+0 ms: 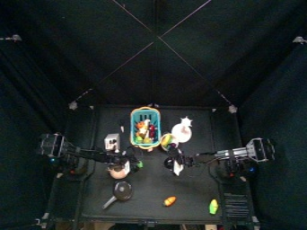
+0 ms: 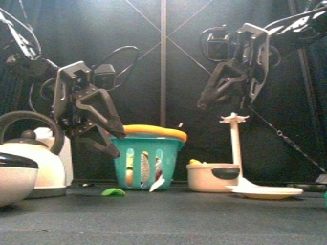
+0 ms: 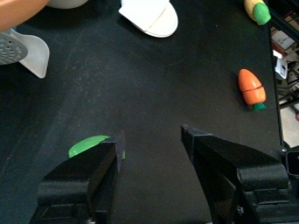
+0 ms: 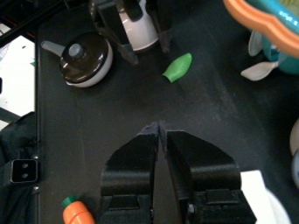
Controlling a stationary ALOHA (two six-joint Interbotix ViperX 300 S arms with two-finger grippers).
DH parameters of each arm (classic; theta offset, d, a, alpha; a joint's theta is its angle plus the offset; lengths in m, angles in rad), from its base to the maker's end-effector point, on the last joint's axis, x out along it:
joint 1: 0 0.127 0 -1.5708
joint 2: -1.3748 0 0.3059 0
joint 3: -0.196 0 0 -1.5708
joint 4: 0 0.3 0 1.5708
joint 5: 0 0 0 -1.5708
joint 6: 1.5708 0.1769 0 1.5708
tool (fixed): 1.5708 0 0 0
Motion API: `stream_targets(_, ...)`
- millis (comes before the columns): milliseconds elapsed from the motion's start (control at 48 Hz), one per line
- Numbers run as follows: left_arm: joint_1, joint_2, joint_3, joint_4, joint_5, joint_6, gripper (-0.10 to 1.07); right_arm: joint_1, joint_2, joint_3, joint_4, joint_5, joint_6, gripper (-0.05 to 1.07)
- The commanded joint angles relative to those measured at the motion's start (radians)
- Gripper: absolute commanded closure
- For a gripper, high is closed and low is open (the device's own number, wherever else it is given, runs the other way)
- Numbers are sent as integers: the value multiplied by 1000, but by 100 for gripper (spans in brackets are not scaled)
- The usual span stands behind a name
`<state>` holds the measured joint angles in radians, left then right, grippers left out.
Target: Regrasp corn
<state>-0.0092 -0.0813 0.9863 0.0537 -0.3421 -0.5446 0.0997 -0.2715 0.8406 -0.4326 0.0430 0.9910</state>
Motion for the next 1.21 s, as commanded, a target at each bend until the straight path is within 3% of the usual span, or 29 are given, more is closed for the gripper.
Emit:
stream_targets(0,2,-17,-20,8,-21,5,9,64,-52,-20,169,98,-2,50)
stream_targets(167,-5,-17,-15,14,-54,8,9,192,-87,-52,453,296,0,49)
stream_targets(292,-6,-17,-8,18,-72,8,9,267,-69,-87,601,403,3,49)
stream_targets(625,-9,-20,-6,23,-87,11,9,425,49,-173,816,474,8,49)
stream_targets(792,-23,-20,-11,23,-91,9,9,531,97,-198,983,592,84,49)
stream_targets(938,-29,-20,-14,23,-91,11,9,627,103,-219,900,749,397,49)
stream_targets(1083,-25,-21,-15,26,-91,20,9,747,89,-281,577,877,830,49)
stream_targets(1188,-23,-20,-18,25,-91,40,9,825,83,-296,405,933,1103,48)
